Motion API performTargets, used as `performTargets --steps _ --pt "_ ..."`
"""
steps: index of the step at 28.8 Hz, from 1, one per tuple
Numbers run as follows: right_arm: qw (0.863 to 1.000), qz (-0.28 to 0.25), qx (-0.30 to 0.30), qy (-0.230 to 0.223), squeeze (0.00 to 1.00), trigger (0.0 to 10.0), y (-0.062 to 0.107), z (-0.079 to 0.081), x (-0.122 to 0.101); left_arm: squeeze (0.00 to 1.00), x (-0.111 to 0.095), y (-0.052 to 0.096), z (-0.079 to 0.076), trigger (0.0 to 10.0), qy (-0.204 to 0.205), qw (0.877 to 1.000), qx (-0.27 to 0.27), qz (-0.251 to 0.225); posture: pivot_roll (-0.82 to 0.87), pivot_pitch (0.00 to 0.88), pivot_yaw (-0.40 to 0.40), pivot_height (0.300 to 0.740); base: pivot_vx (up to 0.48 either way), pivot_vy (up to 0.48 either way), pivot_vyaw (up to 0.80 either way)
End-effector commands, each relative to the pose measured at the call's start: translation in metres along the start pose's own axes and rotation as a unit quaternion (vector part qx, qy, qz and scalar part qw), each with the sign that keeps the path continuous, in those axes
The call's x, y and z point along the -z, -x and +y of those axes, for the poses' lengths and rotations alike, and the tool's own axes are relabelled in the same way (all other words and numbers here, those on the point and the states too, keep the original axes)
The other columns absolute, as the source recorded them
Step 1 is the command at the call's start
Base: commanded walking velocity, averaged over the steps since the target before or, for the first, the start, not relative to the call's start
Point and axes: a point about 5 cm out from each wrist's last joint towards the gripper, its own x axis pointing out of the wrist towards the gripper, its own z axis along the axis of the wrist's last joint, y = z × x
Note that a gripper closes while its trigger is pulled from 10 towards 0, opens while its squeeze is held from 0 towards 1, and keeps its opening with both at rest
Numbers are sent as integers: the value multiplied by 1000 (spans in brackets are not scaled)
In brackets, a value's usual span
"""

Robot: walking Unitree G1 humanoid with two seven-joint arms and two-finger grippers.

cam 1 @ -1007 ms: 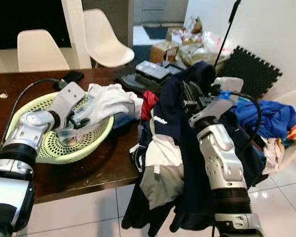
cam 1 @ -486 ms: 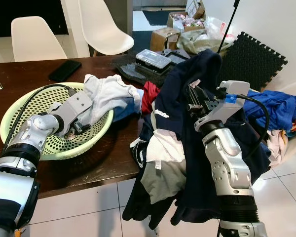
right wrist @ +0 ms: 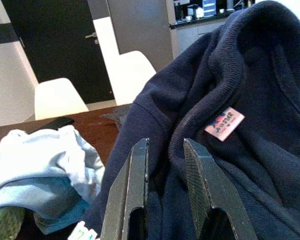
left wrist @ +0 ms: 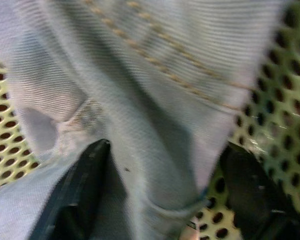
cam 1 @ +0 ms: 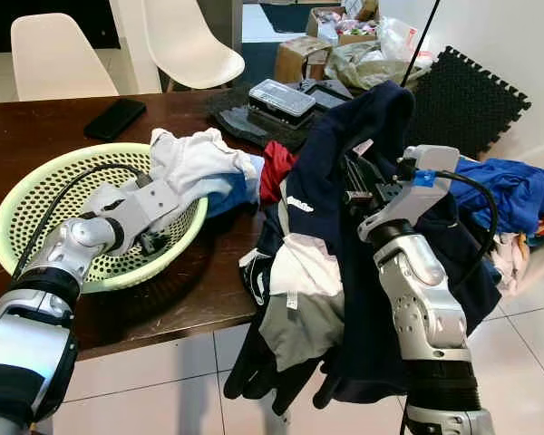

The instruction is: Hang hanger

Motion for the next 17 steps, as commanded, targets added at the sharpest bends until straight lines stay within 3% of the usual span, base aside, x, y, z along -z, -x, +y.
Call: performTargets --steps 1,17 --pt "1000 2 1 -4 0 10000 2 -1 -1 0 13 3 0 0 -4 999 2 35 -67 179 -75 740 0 0 0" --pt "1000 4 -1 -4 0 10000 0 -1 -1 0 16 8 9 0 12 999 -17 34 -58 159 -72 740 0 0 0"
